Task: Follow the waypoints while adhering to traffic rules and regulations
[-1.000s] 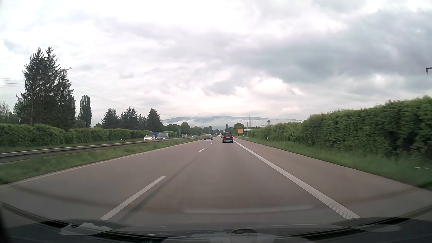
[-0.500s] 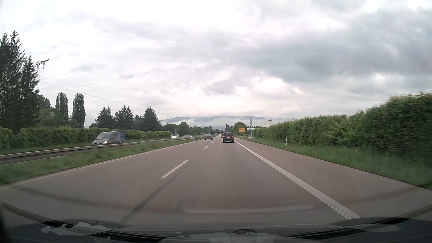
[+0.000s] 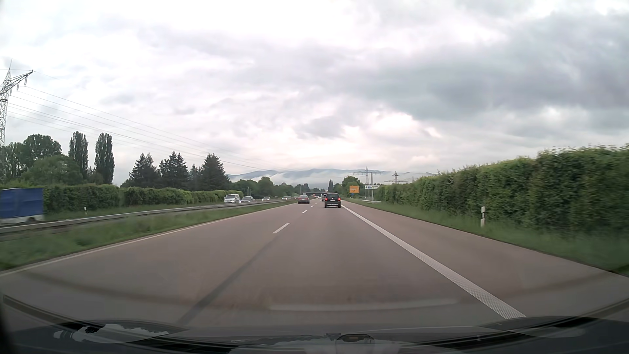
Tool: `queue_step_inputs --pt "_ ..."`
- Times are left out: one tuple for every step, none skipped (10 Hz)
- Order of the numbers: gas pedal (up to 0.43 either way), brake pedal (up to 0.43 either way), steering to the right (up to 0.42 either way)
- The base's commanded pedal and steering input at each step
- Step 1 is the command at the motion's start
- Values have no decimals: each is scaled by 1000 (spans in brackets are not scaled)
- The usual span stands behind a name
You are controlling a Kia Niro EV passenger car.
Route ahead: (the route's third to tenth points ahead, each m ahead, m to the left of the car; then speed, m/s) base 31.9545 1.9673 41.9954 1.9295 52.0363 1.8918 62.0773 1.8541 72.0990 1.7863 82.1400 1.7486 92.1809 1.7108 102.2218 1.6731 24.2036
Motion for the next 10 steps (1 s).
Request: queue_step_inputs --pt "0 0 0" --pt "0 0 0" --pt "0 0 0" --pt "0 0 0" --pt "0 0 0" --pt "0 0 0" --pt "0 0 0" --pt "8 0 0" --pt "8 0 0" --pt "8 0 0"
